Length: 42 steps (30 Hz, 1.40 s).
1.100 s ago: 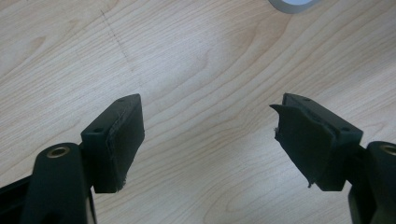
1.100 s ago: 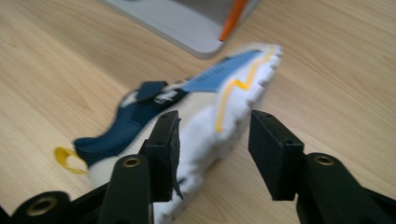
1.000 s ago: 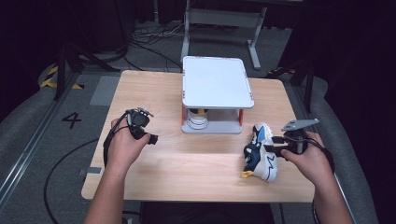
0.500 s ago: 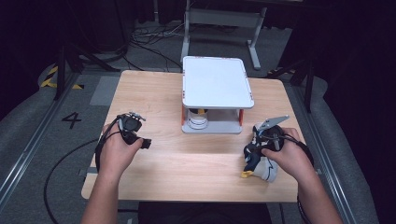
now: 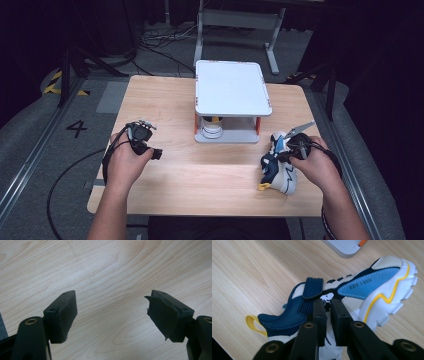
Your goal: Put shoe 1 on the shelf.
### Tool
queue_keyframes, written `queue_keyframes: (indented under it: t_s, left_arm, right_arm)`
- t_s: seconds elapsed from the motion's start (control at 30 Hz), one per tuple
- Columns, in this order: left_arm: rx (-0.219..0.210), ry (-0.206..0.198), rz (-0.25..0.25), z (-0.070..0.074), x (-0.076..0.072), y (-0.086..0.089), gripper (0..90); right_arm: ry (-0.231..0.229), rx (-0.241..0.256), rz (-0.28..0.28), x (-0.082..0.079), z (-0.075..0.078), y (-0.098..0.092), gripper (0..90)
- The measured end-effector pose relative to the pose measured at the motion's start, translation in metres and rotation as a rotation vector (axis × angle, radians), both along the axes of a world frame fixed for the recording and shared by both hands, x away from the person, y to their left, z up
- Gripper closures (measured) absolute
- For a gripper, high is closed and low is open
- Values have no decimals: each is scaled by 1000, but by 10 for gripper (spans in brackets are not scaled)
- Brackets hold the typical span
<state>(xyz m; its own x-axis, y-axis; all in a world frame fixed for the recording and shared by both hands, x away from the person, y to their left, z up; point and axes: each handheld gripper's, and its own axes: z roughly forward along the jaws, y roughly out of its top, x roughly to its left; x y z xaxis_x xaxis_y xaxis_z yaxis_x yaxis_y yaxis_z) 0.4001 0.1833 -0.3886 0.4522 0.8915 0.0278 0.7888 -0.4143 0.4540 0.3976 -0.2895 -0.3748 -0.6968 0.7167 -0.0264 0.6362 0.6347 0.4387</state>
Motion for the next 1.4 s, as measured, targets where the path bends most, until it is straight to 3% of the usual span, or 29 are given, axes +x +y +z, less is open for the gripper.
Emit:
queue_keyframes:
  t_s: [0.1, 0.3, 0.7, 1.07, 1.2, 1.4]
  left_arm:
    - [-4, 0, -3, 0, 3, -2, 236]
    - [-6, -2, -31, 1, 9, -11, 235]
    - [-5, -1, -60, 1, 18, -20, 235]
    - [-14, -11, -60, 4, 20, -19, 234]
    - [-18, -14, -53, 4, 19, -18, 233]
    - [-17, -7, -53, 3, 19, -19, 232]
  right_arm:
    - [-4, 29, -14, -2, -1, -8, 882]
    - [-27, 42, -37, -7, -1, -16, 891]
    - [-30, 20, -153, -17, 2, -59, 840]
    - [4, -9, -243, -15, -16, -96, 800]
    - [4, -21, -275, -8, -29, -111, 763]
    - [3, 7, -305, 3, -47, -120, 711]
